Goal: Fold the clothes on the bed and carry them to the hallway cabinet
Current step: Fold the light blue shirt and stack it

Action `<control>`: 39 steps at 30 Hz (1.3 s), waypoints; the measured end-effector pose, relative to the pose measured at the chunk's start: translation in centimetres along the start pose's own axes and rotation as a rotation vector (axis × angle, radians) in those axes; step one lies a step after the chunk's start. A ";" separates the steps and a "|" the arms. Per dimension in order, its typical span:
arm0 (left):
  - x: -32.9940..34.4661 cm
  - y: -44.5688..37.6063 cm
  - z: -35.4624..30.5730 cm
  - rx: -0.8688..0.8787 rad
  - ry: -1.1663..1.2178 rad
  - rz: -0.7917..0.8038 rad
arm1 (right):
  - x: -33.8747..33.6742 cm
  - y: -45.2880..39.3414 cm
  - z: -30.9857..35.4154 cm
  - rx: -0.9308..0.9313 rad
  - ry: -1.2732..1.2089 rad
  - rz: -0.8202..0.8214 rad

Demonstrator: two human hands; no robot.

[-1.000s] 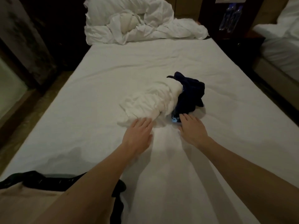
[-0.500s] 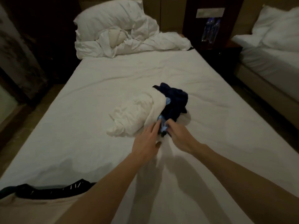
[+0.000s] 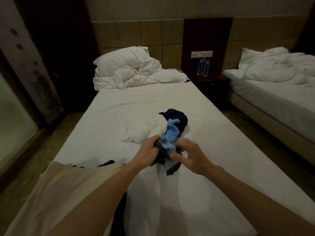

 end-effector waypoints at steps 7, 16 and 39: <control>-1.1 6.8 -5.4 -0.171 0.467 0.108 | 3.9 5.9 -1.9 0.410 -0.053 0.304; -0.7 14.1 -1.4 -0.535 0.106 0.697 | 7.9 10.3 -0.7 0.967 -0.505 0.131; 7.5 -6.0 17.7 -0.181 -0.357 0.124 | 13.0 0.1 -22.0 0.856 0.217 0.325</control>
Point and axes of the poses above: each hand's wrist, its own y-axis away from the middle knuckle, its own x-axis out of the palm, z = x × y, the point moved 4 cm from there along -y, towards the middle knuckle, and after that the axes turned 4 degrees about -x, right-handed, at the moved point
